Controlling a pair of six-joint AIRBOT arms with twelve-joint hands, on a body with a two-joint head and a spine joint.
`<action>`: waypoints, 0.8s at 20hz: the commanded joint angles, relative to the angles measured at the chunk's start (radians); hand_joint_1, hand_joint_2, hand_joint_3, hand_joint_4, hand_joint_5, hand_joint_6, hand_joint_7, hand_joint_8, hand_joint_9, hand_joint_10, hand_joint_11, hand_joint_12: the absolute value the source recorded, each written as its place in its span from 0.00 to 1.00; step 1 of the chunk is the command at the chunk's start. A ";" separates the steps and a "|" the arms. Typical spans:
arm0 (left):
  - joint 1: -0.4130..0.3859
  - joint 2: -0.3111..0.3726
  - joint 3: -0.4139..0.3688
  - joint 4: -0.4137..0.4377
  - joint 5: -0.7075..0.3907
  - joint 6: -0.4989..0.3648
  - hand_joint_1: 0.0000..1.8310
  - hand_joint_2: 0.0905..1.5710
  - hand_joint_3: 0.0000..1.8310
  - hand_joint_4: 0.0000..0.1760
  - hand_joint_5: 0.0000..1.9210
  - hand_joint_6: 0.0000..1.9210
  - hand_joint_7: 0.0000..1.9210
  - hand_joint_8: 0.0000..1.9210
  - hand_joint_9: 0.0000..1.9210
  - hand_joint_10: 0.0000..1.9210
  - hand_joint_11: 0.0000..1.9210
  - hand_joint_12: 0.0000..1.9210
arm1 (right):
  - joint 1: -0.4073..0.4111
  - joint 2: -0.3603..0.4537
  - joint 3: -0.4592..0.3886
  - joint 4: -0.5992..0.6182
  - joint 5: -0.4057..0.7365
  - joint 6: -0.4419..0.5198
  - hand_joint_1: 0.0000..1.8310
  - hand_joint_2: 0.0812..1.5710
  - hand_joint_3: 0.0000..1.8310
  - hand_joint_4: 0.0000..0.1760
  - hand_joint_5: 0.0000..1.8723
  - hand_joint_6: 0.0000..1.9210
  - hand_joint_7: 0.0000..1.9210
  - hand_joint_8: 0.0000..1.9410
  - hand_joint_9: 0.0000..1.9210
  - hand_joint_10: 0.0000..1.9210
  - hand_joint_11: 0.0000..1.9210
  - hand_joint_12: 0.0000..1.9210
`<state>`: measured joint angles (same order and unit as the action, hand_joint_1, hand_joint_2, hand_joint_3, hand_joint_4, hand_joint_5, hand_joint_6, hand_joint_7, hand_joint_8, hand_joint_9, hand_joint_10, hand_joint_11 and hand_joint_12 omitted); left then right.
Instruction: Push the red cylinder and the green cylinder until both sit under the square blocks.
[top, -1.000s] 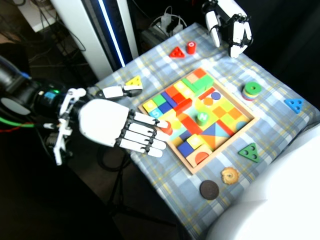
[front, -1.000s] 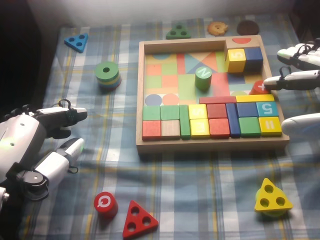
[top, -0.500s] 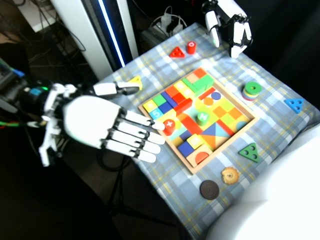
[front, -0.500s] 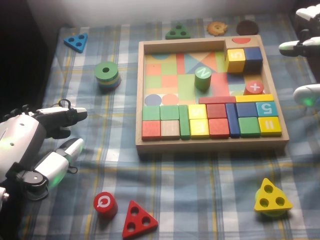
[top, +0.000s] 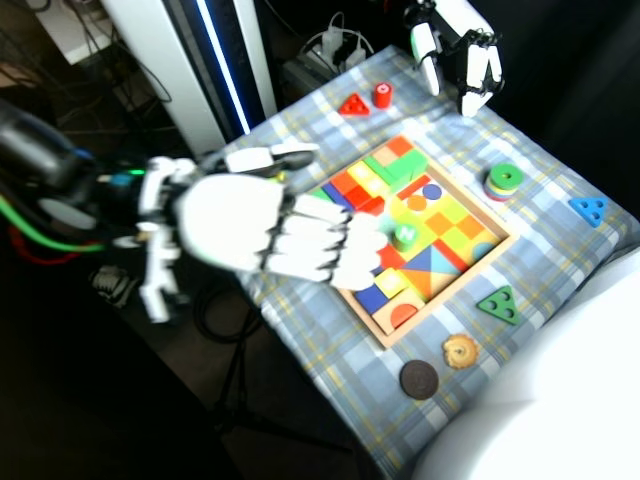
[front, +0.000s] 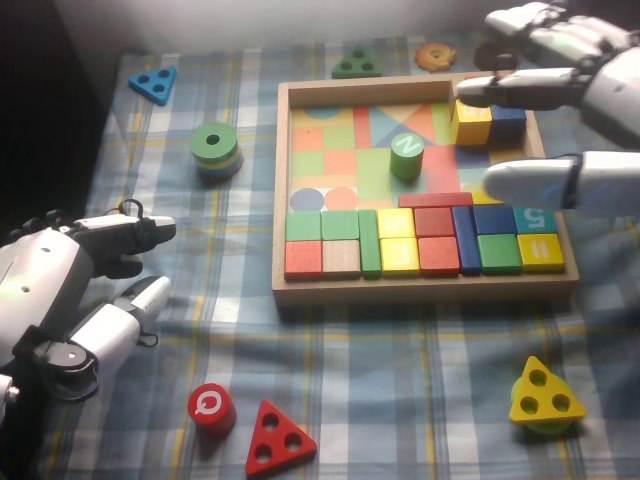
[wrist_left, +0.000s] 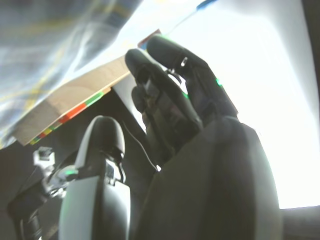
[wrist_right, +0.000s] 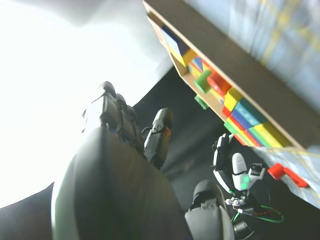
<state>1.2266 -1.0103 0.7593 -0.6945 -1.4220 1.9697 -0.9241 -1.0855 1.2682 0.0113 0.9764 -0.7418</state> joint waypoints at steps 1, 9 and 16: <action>-0.005 -0.005 0.001 0.045 -0.102 -0.004 0.42 0.86 0.00 0.00 0.39 0.00 0.40 0.00 0.47 0.00 0.23 0.52 | 0.020 -0.011 0.011 0.005 0.078 0.014 0.00 0.58 0.00 0.53 0.26 0.00 0.02 0.01 0.00 0.00 0.00 0.00; -0.005 -0.005 0.003 0.047 -0.096 -0.004 0.43 0.86 0.00 0.00 0.39 0.00 0.41 0.00 0.48 0.01 0.23 0.54 | 0.057 -0.117 0.112 -0.030 -0.021 0.044 0.00 0.57 0.00 0.62 0.24 0.00 0.00 0.00 0.00 0.00 0.00 0.00; -0.005 -0.007 0.003 0.047 -0.091 -0.004 0.40 0.86 0.00 0.03 0.39 0.00 0.41 0.00 0.49 0.01 0.23 0.54 | 0.083 -0.145 0.129 -0.041 -0.024 0.044 0.00 0.56 0.00 0.37 0.25 0.00 0.00 0.00 0.00 0.00 0.00 0.00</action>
<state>1.2266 -1.0126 0.7597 -0.6907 -1.4052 1.9697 -0.8539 -1.2304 1.3933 -0.0490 0.8307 -0.7044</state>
